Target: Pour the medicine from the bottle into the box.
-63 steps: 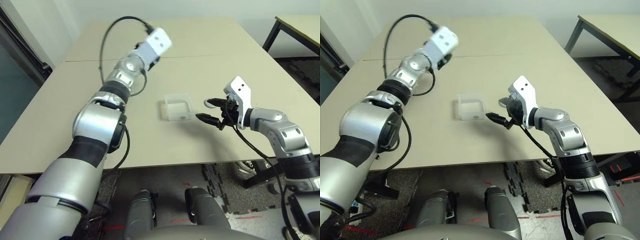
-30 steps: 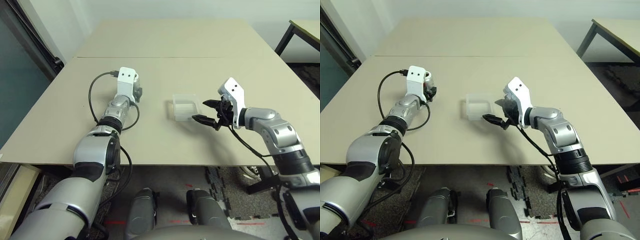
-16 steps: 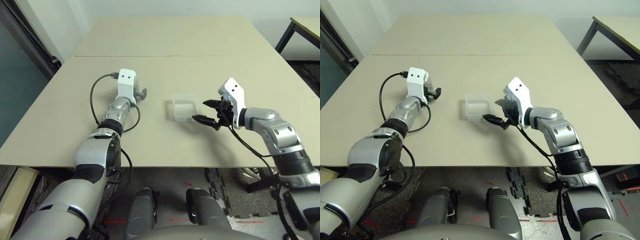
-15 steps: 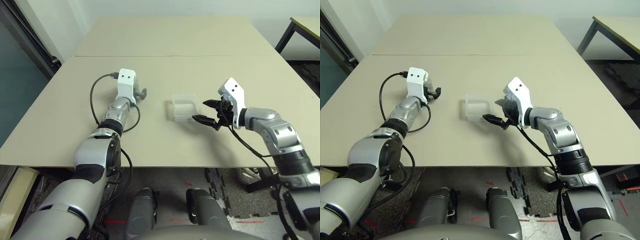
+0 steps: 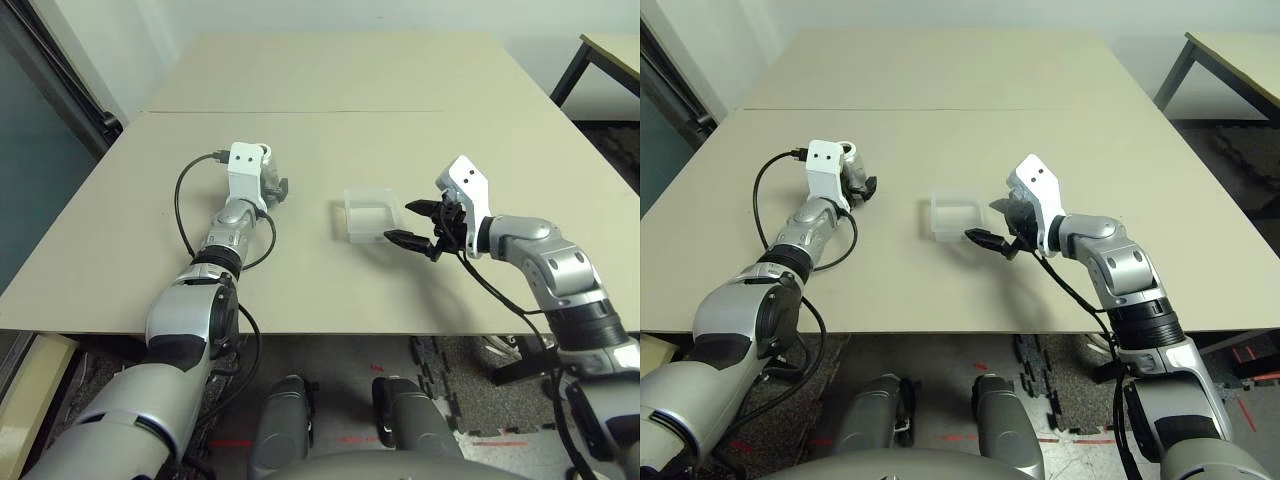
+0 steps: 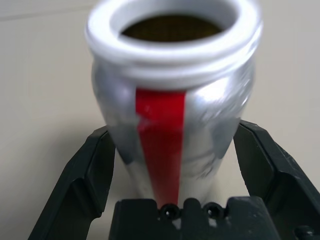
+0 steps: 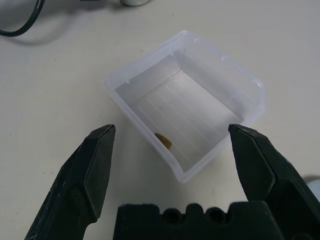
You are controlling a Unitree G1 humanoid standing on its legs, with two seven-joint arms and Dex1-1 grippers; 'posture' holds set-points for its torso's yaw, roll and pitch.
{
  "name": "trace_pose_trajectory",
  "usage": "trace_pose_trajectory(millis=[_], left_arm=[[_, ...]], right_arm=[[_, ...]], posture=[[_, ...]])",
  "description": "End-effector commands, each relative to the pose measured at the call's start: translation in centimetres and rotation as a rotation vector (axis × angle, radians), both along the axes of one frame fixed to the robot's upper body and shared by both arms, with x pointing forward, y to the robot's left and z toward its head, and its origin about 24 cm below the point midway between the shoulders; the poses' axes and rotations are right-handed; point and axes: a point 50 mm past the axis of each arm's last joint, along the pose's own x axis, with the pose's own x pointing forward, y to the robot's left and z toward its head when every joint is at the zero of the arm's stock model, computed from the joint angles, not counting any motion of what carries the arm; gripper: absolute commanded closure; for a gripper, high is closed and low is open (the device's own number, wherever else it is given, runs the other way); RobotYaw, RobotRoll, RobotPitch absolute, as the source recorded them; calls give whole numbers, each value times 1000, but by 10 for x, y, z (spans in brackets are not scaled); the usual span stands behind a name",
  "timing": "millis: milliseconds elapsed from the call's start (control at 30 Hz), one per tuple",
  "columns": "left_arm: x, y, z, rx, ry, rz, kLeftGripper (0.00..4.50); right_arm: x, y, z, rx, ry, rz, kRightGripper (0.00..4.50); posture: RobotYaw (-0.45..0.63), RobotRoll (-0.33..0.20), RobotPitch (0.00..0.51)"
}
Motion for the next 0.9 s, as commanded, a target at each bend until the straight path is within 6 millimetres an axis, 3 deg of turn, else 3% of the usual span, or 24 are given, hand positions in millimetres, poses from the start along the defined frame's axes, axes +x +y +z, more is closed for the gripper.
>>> trace_pose_trajectory(millis=[33, 267, 500, 700, 900], left_arm=[[-3, -5, -5, 0, -13, -47, 7], [-11, -1, -6, -13, -67, -87, 7], [-32, 21, -21, -25, -56, 6, 7], [-45, 38, -19, -40, -60, 76, 7], [-72, 39, -17, -54, -56, 55, 7]], right_arm=[[-2, 2, -1, 7, 8, 10, 0], [-3, 2, -3, 14, 14, 5, 0], [-2, 4, -4, 19, 17, 10, 0], [-2, 3, -4, 19, 21, 15, 0], [-5, 3, -5, 24, 30, 9, 0]], posture=[[-4, 0, 115], [12, 0, 118], [35, 0, 121], [46, 0, 125], [49, 0, 132]])
